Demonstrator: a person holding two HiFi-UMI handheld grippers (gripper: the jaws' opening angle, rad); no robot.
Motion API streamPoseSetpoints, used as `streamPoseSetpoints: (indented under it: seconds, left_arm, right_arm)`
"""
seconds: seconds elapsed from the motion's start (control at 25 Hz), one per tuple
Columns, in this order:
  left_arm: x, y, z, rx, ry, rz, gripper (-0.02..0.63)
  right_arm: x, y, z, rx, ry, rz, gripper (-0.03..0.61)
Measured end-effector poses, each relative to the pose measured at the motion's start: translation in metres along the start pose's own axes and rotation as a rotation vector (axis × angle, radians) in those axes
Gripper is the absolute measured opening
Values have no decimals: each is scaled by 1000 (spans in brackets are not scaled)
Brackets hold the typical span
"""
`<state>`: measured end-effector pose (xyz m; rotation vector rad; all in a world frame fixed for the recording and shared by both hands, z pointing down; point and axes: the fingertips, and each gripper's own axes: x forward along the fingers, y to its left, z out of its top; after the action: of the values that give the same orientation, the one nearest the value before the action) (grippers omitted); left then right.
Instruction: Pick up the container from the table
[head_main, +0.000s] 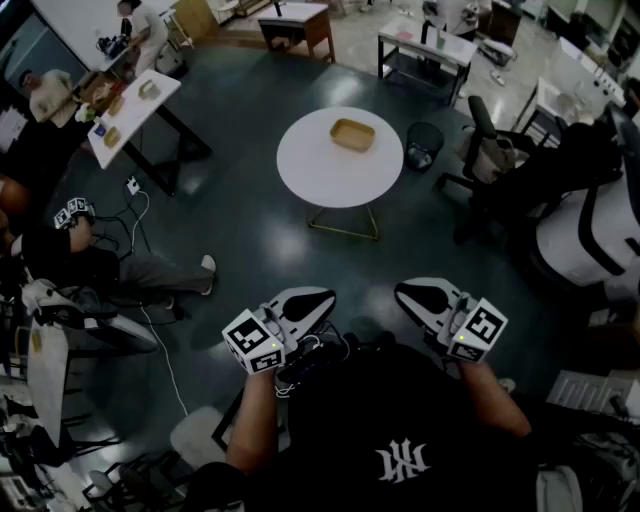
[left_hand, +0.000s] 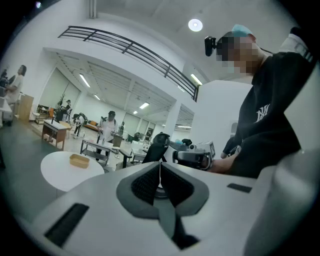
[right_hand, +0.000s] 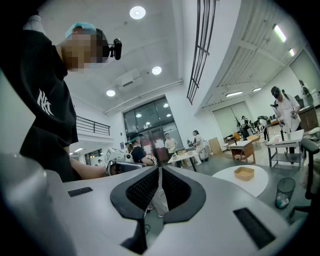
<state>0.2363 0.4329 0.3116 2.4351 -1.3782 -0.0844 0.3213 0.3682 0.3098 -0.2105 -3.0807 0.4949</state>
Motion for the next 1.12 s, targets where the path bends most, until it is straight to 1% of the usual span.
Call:
streamPoseSetpoints:
  seconds: [0.2,0.36,0.6,0.84,1.12]
  left_arm:
    - [-5,-3,-6,0,6,-5,3]
    - [-11,0,-7,-3,8,13,3]
    - [-14,4,-2,1,1,17,3]
    - [-7,8,-5,-5,12,11,3]
    - [-4,13,3,2,7,19,3]
  right_arm:
    - [-4,0,-7,12,-8,-15,48]
    - [-4,1,-8,16,-10,-13,48]
    - [2,-1,-6,13,-15,-14,48]
    - [1,-9,2,30,-73,-19,49]
    - [0,-14,5,10,-53,-16,48]
